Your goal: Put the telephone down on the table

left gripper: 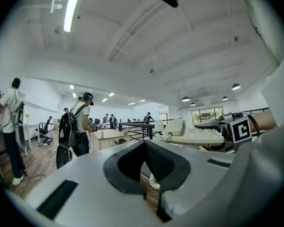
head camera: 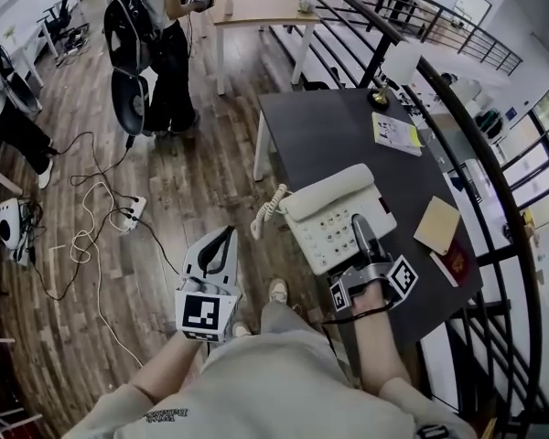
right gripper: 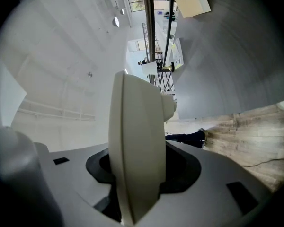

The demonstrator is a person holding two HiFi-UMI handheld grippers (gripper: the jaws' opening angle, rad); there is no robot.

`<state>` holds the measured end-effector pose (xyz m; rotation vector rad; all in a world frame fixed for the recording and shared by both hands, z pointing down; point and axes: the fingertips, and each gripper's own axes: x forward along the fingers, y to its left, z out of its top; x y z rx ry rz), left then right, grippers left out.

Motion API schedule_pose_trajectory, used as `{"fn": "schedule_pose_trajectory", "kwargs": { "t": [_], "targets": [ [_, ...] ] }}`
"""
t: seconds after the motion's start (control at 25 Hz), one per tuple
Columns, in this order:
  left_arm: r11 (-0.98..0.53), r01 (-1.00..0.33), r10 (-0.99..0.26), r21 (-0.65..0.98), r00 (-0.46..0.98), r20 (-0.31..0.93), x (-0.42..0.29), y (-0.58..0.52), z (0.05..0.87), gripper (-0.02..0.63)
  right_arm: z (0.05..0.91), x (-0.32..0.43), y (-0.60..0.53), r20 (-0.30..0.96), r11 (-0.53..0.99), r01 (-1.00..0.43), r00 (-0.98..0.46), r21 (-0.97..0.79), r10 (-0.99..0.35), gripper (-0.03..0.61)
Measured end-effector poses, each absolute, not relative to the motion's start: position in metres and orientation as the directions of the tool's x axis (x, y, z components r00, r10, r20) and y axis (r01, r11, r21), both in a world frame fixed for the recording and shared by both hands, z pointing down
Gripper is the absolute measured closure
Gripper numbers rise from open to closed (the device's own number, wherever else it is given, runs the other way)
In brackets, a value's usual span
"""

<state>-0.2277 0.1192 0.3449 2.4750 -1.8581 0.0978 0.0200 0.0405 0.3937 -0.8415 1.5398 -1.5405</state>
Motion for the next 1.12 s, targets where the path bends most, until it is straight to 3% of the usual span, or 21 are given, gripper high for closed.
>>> {"fn": "schedule_pose_trajectory", "kwargs": {
  "t": [0.52,1.12],
  "targets": [
    [-0.326,-0.945,-0.936,0.022,0.326,0.131,-0.172,-0.057,0.402,0.609,0.467,0.072,-0.129,-0.043,0.027,0.046,-0.416,-0.999,-0.909,0.379],
    [-0.288,-0.956,-0.942,-0.045,0.275,0.193,-0.154,-0.198,0.444,0.609,0.520,0.080,-0.240,-0.076,0.037,0.088,-0.498,-0.995,-0.864,0.380]
  ]
}}
